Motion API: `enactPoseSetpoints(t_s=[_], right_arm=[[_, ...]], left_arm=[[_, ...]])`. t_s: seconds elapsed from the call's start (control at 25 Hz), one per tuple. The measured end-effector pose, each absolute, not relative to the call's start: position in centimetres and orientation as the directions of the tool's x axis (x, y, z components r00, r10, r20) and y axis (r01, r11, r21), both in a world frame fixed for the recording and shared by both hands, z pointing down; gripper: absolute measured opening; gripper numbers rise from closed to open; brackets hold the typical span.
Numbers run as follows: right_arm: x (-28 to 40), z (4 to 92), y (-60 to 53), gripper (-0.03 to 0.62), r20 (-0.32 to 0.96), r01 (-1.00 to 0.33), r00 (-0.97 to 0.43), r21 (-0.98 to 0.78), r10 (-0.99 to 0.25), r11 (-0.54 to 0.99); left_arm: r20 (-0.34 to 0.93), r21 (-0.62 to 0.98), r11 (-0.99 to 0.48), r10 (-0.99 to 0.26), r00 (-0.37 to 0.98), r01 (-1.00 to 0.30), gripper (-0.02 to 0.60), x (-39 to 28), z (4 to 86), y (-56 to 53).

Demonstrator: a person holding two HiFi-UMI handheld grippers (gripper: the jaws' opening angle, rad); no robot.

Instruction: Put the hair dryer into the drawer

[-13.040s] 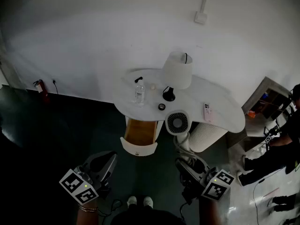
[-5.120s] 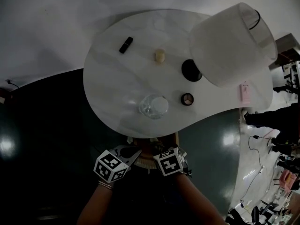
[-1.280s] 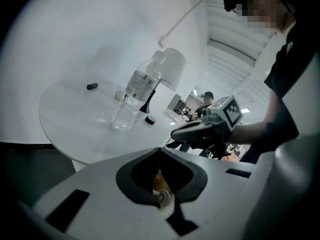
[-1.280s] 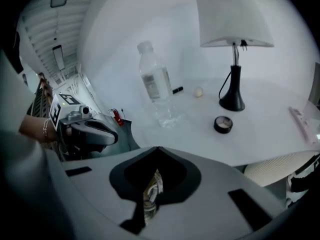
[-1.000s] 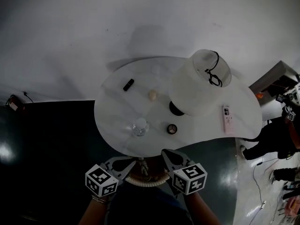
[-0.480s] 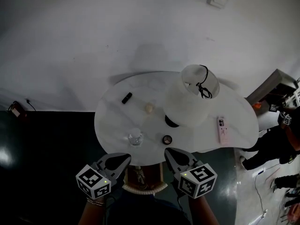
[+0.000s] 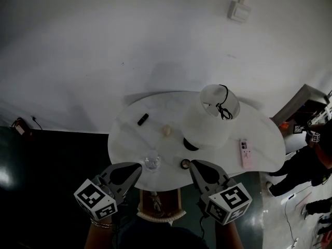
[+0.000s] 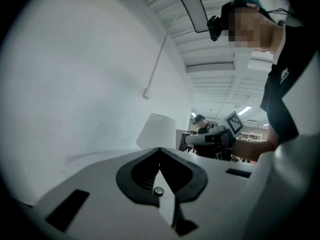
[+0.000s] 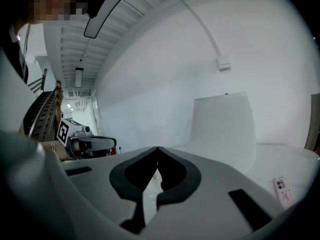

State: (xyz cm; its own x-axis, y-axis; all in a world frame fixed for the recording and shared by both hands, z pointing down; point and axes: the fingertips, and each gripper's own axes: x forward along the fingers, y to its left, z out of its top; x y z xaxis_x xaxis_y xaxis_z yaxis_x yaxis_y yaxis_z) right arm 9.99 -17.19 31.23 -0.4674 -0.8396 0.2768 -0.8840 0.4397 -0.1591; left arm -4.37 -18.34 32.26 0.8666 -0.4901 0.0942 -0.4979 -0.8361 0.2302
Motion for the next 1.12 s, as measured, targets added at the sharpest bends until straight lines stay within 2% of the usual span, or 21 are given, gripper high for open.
enactPoseSetpoints(t_s=[0.4,1.12], right_arm=[[12.1,24.5,-16.7,0.017,0.138,-0.901,-0.432,-0.116,-0.891,0.419],[13.1,21.8,-17.1,0.017,0.090,-0.925,-0.379,0.004,-0.921,0.381]], left_arm=[[0.016,0.150,-0.857,-0.497,0.867,-0.494,0.008,-5.3,27.2,-19.4],[-0.020,0.095,-0.844,-0.532,0.847,-0.528,0.008,-7.3,24.1,-20.6]])
